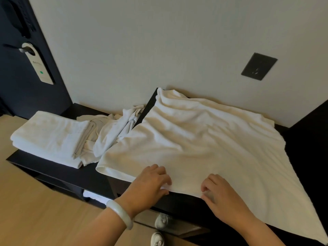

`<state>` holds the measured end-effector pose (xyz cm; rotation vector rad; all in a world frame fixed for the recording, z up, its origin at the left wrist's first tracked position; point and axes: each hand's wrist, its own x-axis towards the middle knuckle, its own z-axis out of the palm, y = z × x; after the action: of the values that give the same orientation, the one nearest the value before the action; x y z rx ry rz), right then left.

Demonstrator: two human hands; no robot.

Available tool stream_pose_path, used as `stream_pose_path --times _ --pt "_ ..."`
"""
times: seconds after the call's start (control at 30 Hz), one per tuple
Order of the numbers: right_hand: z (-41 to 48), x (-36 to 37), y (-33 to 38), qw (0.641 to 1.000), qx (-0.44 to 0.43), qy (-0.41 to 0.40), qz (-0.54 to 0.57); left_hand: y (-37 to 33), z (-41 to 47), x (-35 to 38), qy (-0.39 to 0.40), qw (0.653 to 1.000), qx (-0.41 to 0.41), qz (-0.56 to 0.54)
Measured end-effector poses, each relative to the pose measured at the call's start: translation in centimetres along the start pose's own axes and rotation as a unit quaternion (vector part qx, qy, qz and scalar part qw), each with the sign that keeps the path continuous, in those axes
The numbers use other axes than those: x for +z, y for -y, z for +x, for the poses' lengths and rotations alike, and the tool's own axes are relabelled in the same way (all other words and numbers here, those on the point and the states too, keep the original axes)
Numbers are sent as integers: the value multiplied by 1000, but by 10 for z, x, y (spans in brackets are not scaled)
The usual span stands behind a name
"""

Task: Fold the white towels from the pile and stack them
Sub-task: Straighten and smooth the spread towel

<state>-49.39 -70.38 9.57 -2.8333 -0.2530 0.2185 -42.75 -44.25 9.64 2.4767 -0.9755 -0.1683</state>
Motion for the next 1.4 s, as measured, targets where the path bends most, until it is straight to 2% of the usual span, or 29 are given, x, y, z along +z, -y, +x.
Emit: stream_pose_path --times 0.13,0.2,0.27,0.37,0.53,0.63,0.7,0.8,0.87,0.9,0.97,1.03,1.1,1.13,1.2,1.23,1.4 --pt "-16 3 -4 999 -1 -21 -37 -1 4 0 -2 997 70 43" --pt "-19 0 -3 996 2 -84 -20 -1 3 -4 -55 990 105 71" --pt "-20 -4 -1 990 0 -144 -11 -1 1 -7 -100 988 96 64" --pt "-23 3 -4 995 -8 -97 -24 3 -6 1 -90 987 91 99" --pt "-26 1 -10 996 37 1 81 22 -23 8 -64 996 42 42" --pt "-19 -4 -7 990 66 -3 127 27 -21 7 -56 998 23 5" --pt "-14 -3 -6 991 68 -19 110 27 -16 4 -77 997 5 -18" --pt "-6 -3 -7 991 84 44 97 35 -1 -5 -203 977 -60 10" --pt "7 -6 -9 988 110 38 98 54 13 -18 -265 944 -188 52" --pt "17 -7 -11 988 119 -8 95 65 19 -28 -269 926 -262 45" --pt "39 -7 -10 983 110 -132 71 90 30 -47 -206 903 -376 -26" --pt "59 3 -8 973 109 -202 16 105 43 -61 -146 882 -434 -112" --pt "65 20 -11 967 145 -207 -22 119 52 -69 -66 872 -469 -125" --pt "65 27 -13 965 155 -210 -25 123 55 -73 -62 865 -480 -137" --pt "63 35 -18 964 154 -218 -15 125 56 -82 25 883 -458 -104" --pt "64 36 -19 965 147 -215 -17 128 57 -86 41 881 -456 -121" --pt "68 31 -19 978 145 -142 -44 130 69 -94 -5 810 -491 -320"
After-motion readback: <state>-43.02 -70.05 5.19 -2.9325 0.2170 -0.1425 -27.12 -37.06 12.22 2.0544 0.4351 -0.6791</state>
